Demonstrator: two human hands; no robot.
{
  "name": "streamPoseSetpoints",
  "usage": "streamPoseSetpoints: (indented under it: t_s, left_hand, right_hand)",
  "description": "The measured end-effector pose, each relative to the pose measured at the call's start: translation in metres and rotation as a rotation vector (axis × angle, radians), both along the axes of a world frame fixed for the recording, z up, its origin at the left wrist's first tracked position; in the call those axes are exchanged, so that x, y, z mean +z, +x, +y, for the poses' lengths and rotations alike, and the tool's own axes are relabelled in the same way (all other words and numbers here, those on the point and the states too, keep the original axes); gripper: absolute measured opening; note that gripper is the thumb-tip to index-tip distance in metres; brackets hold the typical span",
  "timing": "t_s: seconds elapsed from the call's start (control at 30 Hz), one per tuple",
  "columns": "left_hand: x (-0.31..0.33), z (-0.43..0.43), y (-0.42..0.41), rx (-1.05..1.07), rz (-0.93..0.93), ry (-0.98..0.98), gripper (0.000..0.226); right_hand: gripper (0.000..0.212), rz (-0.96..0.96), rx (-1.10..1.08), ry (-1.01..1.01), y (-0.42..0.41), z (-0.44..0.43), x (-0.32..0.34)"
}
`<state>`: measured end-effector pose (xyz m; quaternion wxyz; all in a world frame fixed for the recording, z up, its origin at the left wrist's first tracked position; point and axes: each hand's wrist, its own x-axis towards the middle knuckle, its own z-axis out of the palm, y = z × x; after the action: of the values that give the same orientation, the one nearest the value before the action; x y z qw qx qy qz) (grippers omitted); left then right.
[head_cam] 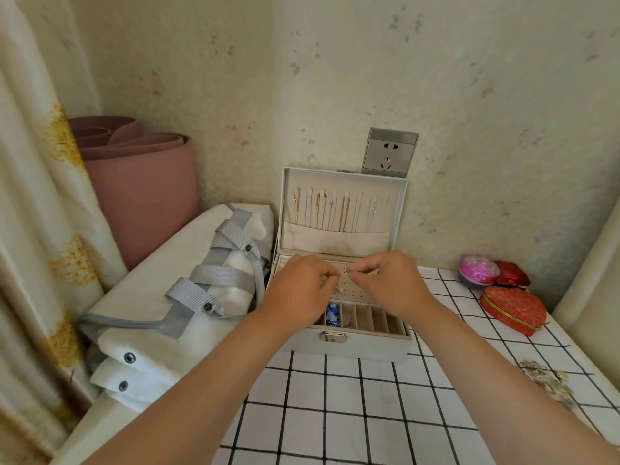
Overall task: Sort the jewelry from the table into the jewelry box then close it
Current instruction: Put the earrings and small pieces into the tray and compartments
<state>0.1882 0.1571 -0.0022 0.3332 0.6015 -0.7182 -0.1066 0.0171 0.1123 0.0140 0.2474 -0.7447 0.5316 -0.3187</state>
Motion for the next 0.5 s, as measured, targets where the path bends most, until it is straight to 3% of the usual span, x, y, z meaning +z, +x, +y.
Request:
streamPoseSetpoints:
  t_s: [0.17, 0.5]
  left_hand:
    - [-0.015, -0.001, 0.006, -0.158, -0.374, -0.060, 0.031]
    - [-0.016, -0.005, 0.009, -0.168, -0.415, -0.033, 0.031]
  right_hand:
    - [0.010, 0.247, -0.007, -0.041, 0.000, 0.009, -0.008]
    - [0.011, 0.326, 0.049, -0.174, 0.002, 0.010, -0.014]
